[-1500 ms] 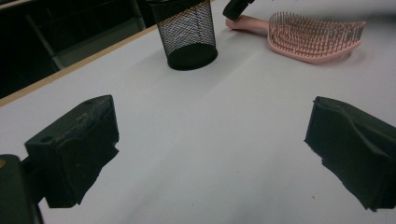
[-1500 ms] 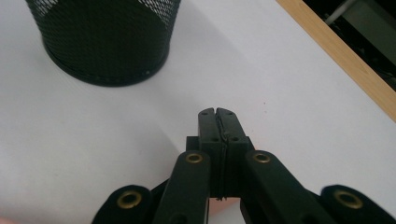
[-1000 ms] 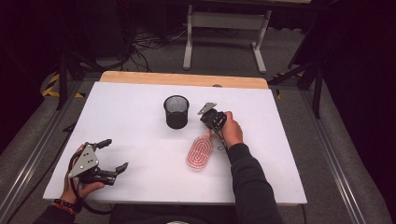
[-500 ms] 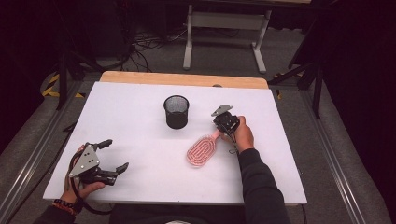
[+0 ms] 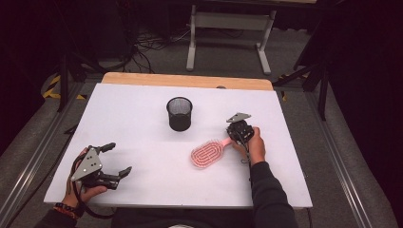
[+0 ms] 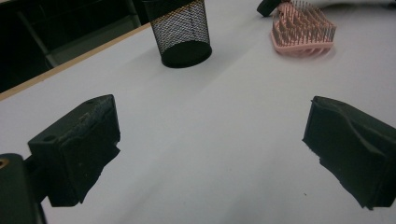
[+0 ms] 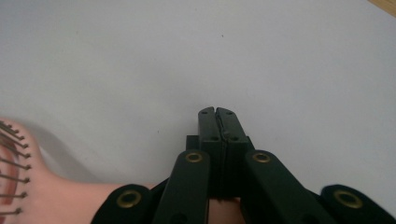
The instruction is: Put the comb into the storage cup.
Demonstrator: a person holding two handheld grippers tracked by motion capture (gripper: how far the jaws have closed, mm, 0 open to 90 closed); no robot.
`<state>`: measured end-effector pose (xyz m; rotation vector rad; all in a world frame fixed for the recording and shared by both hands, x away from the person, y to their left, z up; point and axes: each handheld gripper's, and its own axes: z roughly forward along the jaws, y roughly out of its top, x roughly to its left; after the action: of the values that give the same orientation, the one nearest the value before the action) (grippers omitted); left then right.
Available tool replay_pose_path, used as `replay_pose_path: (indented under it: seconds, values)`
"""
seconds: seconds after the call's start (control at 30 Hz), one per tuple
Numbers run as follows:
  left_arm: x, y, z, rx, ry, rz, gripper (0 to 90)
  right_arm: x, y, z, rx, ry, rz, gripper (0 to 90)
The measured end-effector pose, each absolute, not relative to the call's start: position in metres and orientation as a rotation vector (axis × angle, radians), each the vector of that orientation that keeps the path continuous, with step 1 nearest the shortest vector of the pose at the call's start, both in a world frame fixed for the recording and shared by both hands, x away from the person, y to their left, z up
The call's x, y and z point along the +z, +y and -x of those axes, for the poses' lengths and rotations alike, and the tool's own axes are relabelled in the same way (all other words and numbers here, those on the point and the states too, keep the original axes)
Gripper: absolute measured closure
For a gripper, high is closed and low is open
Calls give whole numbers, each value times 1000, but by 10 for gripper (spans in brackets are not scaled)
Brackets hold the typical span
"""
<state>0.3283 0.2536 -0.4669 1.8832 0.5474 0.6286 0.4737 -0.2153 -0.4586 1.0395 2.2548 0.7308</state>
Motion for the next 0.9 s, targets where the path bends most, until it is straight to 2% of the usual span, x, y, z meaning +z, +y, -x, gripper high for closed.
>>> replay_pose_path:
  seconds: [0.17, 0.9]
  values:
    - [-467, 253, -328, 605, 536, -1898, 50, -461, -225, -465, 818, 2251, -1095, 900]
    - [-468, 247, -327, 613, 508, -1928, 46, -457, -238, -434, 771, 2323, -1044, 900]
